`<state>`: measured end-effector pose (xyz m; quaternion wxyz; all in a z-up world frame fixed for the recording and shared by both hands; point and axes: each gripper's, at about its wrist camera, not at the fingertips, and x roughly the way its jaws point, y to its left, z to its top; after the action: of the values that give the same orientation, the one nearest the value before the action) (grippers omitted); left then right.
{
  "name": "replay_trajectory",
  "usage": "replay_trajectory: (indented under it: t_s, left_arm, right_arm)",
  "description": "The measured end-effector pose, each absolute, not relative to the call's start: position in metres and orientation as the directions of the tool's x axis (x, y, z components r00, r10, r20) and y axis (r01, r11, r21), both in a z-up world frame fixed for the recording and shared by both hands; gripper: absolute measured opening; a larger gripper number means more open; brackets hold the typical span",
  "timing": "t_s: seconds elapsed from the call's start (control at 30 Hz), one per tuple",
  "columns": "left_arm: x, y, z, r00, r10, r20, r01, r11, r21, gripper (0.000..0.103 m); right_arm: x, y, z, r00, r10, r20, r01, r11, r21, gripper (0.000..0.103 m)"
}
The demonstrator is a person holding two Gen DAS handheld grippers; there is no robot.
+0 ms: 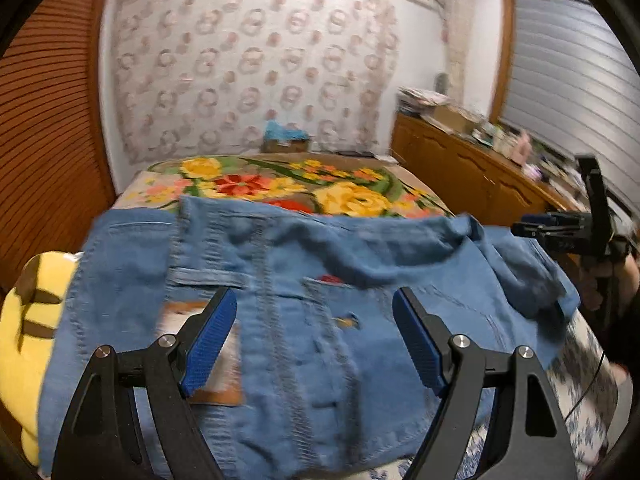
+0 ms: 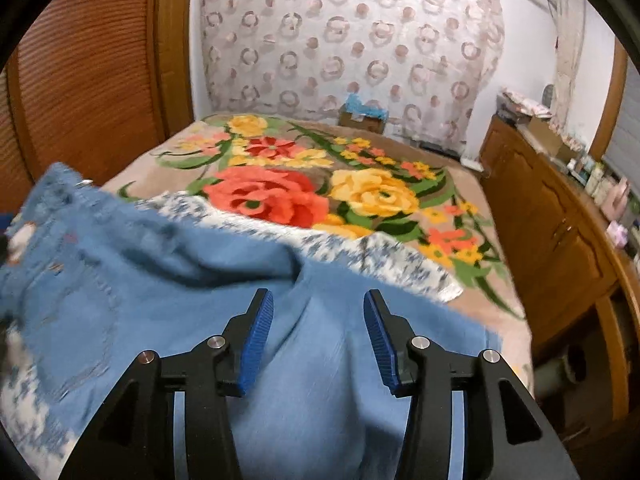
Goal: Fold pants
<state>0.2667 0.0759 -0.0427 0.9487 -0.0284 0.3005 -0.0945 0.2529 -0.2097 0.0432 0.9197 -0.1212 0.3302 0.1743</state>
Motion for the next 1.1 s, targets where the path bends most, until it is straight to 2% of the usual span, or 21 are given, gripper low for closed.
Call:
replay_trajectory:
  t_s: [0.43,0.83,0.87,0.9,0.93,0.97,1.1]
  left_arm:
    - [0.263,0.044,-0.067,0.729,-0.251,-0.637,0.253,0.963,-0.090,0.081]
    - [0.258,0.044,-0.066,0.710,-0.303,-0.636,0.293,0.948,-0.124,0.081]
    - [0.257,0.044,-0.067,0.709,-0.300,-0.638,0.293,0.948,-0.120,0.081]
    - [0.258,0.043,-0.067,0.710,-0.299,-0.638,0.294,0.949,-0.117,0.081]
    - [0.258,0.043,-0.068,0.710,-0.298,-0.638,0.295,0.949,-0.116,0.081]
    - [0.257,0.043,-0.068,0.710,-0.298,-0.638,0.295,0.949,-0.116,0.081]
    - [0.258,0.041,-0.069,0.713,-0.299,-0.635,0.299,0.948,-0.110,0.081]
  right_arm:
    - [0.187,-0.216,0.036,0.667,0.270,-0.695,-0.436,0.897,-0.070,0.049]
    - [0.201,-0.212,0.024,0.630,0.170,-0.758,-0.467,0.863,-0.194,0.049]
    - [0.203,-0.212,0.023,0.628,0.158,-0.762,-0.470,0.858,-0.209,0.044]
    - [0.205,-0.214,0.022,0.625,0.157,-0.765,-0.475,0.854,-0.213,0.026]
    - [0.206,-0.214,0.023,0.615,0.167,-0.771,-0.486,0.850,-0.204,0.018]
    - [0.207,-0.213,0.026,0.611,0.182,-0.770,-0.495,0.847,-0.193,0.015]
    - [0.214,-0.230,0.051,0.630,0.236,-0.740,-0.488,0.862,-0.140,0.013]
